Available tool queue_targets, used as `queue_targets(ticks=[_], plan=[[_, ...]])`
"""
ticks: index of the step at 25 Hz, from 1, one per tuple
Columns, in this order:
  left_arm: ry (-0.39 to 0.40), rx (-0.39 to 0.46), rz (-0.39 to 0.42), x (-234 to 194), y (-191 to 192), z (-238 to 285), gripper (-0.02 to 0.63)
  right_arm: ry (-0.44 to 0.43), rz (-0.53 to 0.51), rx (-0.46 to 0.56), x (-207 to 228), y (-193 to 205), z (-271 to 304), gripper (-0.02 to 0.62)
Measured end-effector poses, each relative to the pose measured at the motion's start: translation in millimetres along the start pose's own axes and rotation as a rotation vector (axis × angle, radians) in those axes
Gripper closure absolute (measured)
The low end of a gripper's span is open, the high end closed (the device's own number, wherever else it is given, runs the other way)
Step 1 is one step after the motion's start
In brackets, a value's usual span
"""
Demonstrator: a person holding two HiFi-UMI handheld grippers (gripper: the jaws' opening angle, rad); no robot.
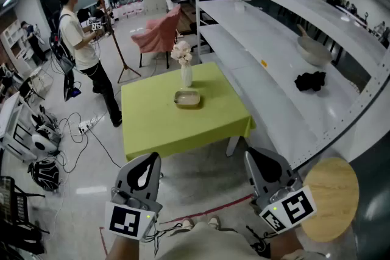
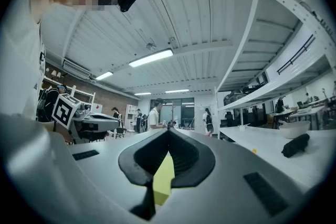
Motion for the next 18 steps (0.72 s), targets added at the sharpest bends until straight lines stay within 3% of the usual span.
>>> queue_targets(ticks=[18], plan=[[-0.005, -0.031, 0.016, 35, 11, 21, 0.6, -0.025, 0.054, -0.016, 29, 23, -19, 0.589]])
Point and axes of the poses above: the fingertips, and each gripper's own axes: z forward along the fingers, x to its right, y out of its underside, the point moved 2 cm from there along -z, backward along the fingers, and after that the axes turned 11 degrees about -z, right-handed, at the moved point
